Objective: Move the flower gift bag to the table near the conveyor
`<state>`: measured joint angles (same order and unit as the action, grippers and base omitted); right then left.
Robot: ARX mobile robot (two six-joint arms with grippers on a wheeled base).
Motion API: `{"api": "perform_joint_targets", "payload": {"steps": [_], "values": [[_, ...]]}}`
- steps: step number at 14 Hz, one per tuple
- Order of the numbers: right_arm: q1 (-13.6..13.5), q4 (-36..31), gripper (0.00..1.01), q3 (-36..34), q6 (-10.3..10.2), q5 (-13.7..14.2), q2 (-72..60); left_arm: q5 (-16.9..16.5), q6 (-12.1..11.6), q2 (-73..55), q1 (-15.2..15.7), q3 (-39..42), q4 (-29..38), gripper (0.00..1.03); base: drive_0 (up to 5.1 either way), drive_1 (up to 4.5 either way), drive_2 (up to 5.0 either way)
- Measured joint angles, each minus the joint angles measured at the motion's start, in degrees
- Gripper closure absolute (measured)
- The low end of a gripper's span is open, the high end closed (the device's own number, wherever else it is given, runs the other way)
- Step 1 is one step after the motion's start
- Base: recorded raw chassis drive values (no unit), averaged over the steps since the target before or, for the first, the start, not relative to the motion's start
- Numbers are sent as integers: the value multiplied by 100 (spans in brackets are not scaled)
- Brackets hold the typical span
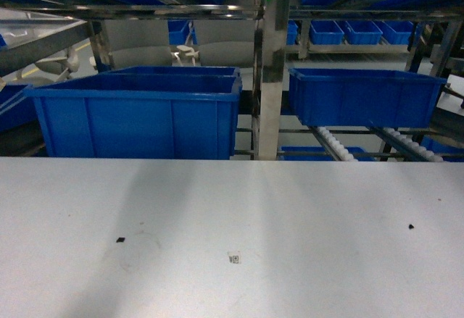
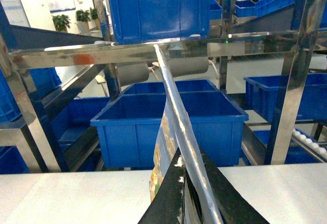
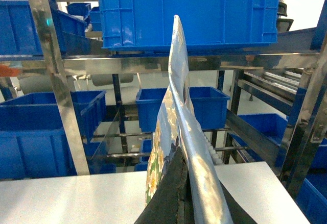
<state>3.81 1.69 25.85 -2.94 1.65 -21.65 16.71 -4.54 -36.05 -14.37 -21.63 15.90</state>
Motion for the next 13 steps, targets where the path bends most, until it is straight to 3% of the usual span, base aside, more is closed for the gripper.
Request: {"api": "perform_joint_targets", "payload": {"steps": [6, 10, 11, 13], "values": [[13, -35, 99, -2, 0, -4, -28, 0, -2, -20, 0, 0, 0, 99, -7, 414, -429], [39, -1279, 99, -144, 291, -201, -1263, -2, -2, -20, 0, 2, -2, 99, -7, 414, -429], [94, -1639, 99, -142, 308, -306, -1711, 0, -2, -20, 0, 2, 0, 99, -7, 414, -429], [184, -2190, 99, 48, 142, -492, -2907, -2, -2, -20, 0, 2, -2, 99, -7, 414, -429]]}}
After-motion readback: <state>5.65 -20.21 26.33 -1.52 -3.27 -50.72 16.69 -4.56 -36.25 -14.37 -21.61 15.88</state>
